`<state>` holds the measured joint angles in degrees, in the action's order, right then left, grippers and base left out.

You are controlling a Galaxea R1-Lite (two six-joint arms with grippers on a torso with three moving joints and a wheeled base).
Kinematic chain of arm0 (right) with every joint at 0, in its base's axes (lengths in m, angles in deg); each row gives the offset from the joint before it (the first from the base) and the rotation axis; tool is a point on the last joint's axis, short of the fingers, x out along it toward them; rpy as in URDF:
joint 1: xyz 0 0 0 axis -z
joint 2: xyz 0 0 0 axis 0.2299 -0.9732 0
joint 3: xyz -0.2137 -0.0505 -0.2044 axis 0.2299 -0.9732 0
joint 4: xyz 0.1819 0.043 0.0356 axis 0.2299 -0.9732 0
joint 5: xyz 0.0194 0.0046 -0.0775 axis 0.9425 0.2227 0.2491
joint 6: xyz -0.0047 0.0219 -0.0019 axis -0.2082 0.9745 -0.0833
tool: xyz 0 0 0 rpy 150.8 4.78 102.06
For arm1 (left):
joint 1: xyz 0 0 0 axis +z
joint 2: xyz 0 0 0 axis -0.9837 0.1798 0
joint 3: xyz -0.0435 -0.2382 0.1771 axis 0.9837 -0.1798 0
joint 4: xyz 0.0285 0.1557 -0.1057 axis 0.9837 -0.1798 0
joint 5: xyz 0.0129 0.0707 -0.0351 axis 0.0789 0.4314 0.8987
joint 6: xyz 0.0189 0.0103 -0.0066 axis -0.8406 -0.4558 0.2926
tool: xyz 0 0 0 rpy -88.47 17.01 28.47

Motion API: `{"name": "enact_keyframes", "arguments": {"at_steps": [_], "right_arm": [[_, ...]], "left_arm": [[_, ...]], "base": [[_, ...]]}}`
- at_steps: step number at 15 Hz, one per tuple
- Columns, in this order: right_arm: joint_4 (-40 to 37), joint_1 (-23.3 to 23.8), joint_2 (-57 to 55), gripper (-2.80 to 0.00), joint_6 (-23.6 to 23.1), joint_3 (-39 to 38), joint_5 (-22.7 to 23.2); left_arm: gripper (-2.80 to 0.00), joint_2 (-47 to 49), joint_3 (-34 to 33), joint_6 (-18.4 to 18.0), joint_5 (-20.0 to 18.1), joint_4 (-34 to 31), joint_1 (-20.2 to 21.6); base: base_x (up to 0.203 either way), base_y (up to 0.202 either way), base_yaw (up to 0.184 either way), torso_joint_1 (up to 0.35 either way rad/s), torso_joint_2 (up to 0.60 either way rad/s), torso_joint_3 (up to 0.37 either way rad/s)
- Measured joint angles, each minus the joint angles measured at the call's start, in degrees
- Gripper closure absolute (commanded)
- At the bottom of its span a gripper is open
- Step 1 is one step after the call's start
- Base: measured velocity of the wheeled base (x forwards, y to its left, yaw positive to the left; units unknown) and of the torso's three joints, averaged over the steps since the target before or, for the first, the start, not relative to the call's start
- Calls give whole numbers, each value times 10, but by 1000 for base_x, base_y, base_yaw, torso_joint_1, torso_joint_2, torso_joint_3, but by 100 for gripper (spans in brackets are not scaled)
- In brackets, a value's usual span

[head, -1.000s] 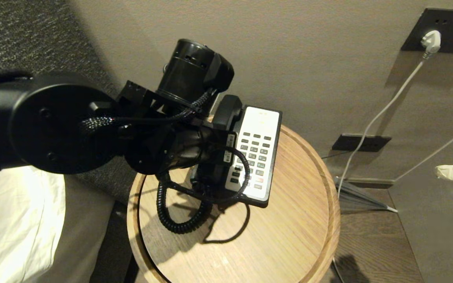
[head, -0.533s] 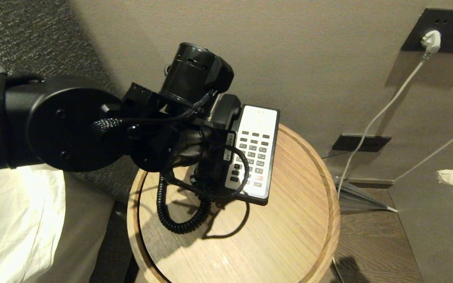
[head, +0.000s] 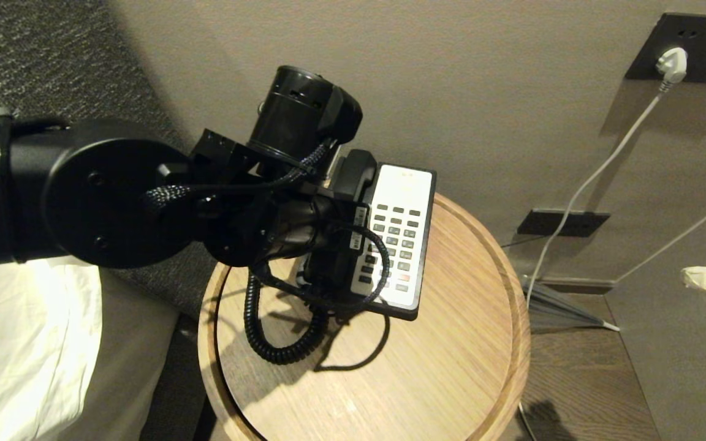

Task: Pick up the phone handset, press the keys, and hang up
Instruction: Put the handset back

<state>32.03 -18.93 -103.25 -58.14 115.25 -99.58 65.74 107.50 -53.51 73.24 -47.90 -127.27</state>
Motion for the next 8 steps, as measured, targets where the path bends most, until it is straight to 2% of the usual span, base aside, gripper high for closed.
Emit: {"name": "enact_keyframes", "arguments": {"at_steps": [6,7,8], "right_arm": [[6,-1,-10,0,0,-5,-2],[6,-2,-15,0,0,-6,0],[8,-6,-23,0,-1,-6,0]], "left_arm": [[-280,-71,-34,6,-1,1,-1],[0,-93,-47,7,-2,4,-2],[0,-120,-64,7,-3,5,-3]], "base": [[0,0,0,0,0,0],[0,0,0,0,0,0],[0,0,0,0,0,0]]}}
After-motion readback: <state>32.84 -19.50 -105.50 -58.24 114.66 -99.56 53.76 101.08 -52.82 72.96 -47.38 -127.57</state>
